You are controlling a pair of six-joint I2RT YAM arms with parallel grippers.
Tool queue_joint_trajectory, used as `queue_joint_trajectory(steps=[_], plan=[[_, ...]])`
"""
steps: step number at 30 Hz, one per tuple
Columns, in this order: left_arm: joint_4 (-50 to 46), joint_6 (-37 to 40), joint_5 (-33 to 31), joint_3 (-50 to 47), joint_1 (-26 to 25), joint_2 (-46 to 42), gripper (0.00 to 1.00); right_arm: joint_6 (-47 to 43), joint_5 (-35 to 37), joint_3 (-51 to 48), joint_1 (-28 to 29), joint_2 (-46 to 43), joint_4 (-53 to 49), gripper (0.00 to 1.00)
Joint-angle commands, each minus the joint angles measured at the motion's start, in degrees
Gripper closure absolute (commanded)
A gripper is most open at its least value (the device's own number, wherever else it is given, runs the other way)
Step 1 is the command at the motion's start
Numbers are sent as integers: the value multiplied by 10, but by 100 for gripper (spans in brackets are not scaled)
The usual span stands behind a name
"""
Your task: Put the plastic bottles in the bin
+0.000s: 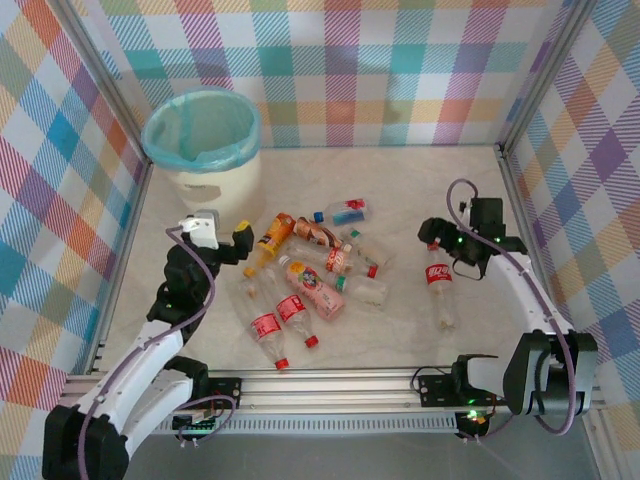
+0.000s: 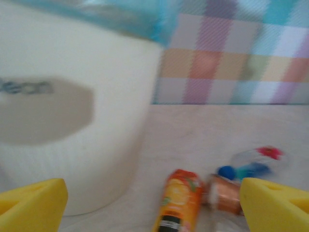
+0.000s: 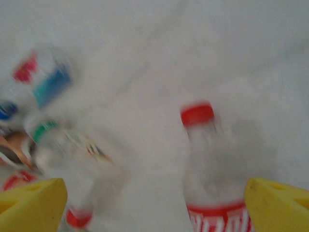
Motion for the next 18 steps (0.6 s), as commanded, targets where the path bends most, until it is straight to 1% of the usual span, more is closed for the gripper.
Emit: queue_joint_trajectory(steps=[1,3,5,7,9,12,14,15,18], plan=[[-82,-24,65,56,-45,2,11,12,15,1,4,-33,-143,6],[-106,2,87,90,-91,20,11,3,33,-6,4,-34,-169,6],[-132,42,96,124,-143,47,11,-4,36,-18,5,-23,-181,6],[-142,65,111,151,-171,76,11,-6,25,-17,8,-6,-178,7],[-155,72,142,186,-184,110,11,-10,20,-13,8,21,-173,7],[-170,79,167,235,-197,155,13,-15,10,-12,8,63,-167,6],[-184,91,176,262,-206,178,15,-18,2,-19,9,83,-155,7],[-190,95,178,272,-211,187,15,-20,-4,-21,9,94,-149,10],[-195,99,175,294,-218,209,15,-22,-10,-29,10,112,-134,12]])
